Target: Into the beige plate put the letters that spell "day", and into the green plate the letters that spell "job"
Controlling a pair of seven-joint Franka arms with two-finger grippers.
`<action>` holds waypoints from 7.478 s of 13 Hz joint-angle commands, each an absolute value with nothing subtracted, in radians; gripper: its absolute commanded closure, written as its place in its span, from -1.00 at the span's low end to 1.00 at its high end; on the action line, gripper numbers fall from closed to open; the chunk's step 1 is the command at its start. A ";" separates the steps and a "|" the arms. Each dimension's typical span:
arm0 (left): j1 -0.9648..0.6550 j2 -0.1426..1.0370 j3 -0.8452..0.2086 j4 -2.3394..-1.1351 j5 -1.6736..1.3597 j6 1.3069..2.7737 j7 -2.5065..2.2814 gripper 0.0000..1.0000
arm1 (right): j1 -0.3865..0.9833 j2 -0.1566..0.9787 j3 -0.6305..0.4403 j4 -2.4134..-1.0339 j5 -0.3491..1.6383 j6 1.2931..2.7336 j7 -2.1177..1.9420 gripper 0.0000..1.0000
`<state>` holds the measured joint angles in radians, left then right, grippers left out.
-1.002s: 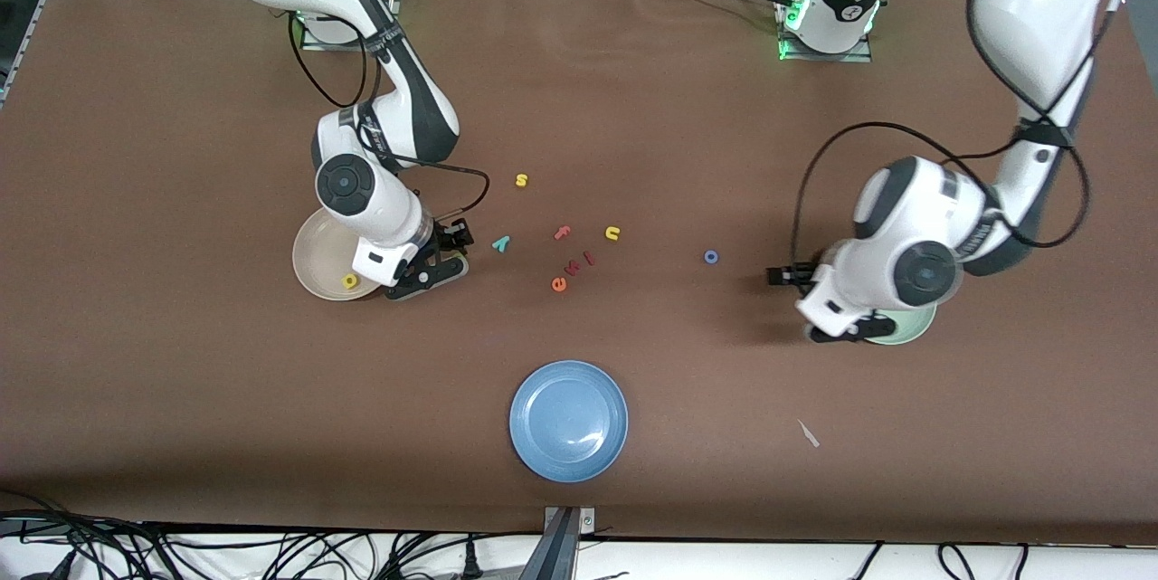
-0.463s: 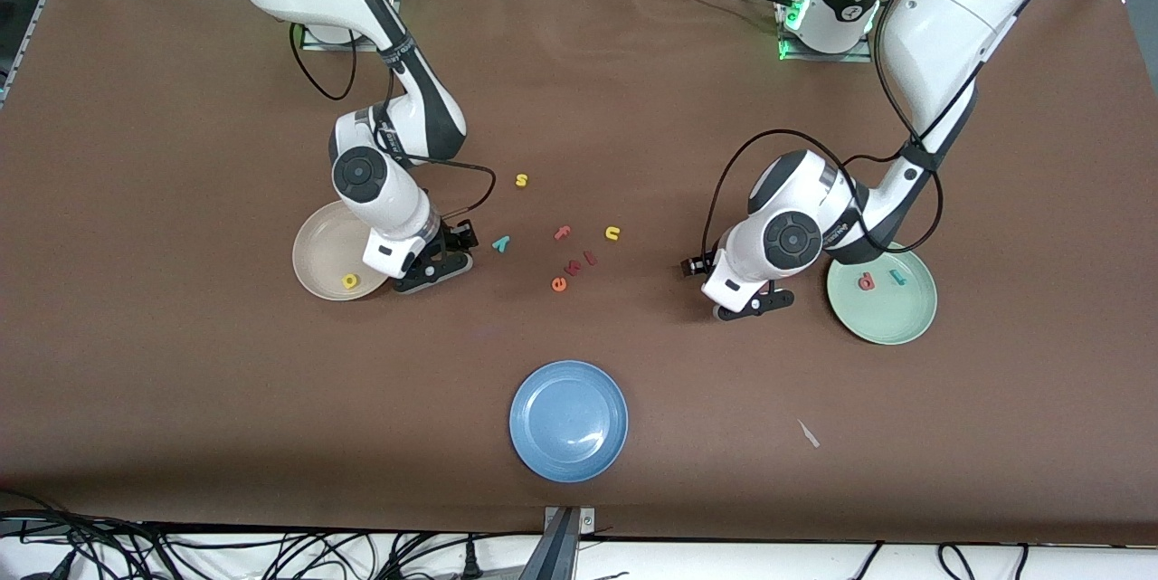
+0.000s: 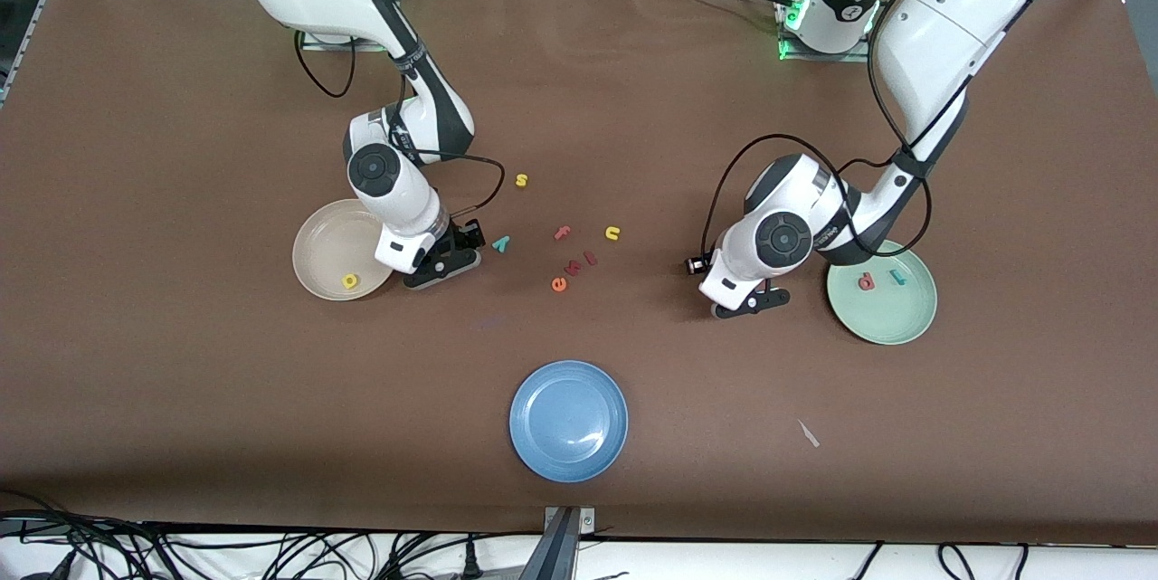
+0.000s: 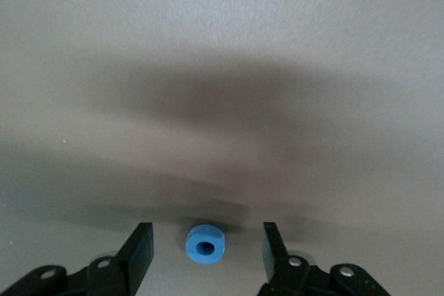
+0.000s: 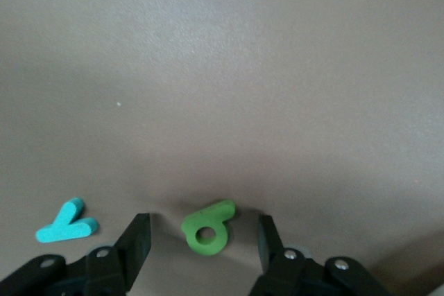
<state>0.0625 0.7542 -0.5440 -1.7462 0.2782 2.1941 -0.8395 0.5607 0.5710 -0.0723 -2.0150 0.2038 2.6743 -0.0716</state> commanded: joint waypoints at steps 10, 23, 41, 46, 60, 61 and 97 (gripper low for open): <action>0.075 0.746 -0.546 -1.743 0.314 2.192 -0.854 1.00 | 0.571 0.554 -0.077 -2.056 0.221 2.717 -0.093 0.80; 0.428 0.701 -0.541 -1.729 0.443 2.075 -0.333 1.00 | 0.534 0.428 -0.362 -1.951 0.310 2.157 -0.545 -0.07; 0.411 0.569 -0.724 -1.220 0.384 1.445 -0.235 -1.00 | 0.865 0.535 -0.288 -1.937 0.360 2.466 0.251 -0.20; 0.402 0.565 -0.733 -1.175 0.348 1.450 -0.242 -1.00 | 0.926 0.604 -0.290 -1.940 0.362 2.574 0.313 -0.22; 0.153 0.457 -0.493 -1.193 0.264 1.497 -0.215 -1.00 | 0.931 0.624 -0.291 -1.957 0.350 2.609 0.301 -0.06; 0.064 0.436 -0.359 -1.196 0.191 1.499 -0.169 -1.00 | 0.931 0.624 -0.291 -1.957 0.350 2.609 0.301 0.02; 0.002 0.368 -0.238 -1.276 0.173 1.497 -0.094 -1.00 | 0.819 0.469 -0.804 -1.922 0.347 1.967 -0.436 -0.86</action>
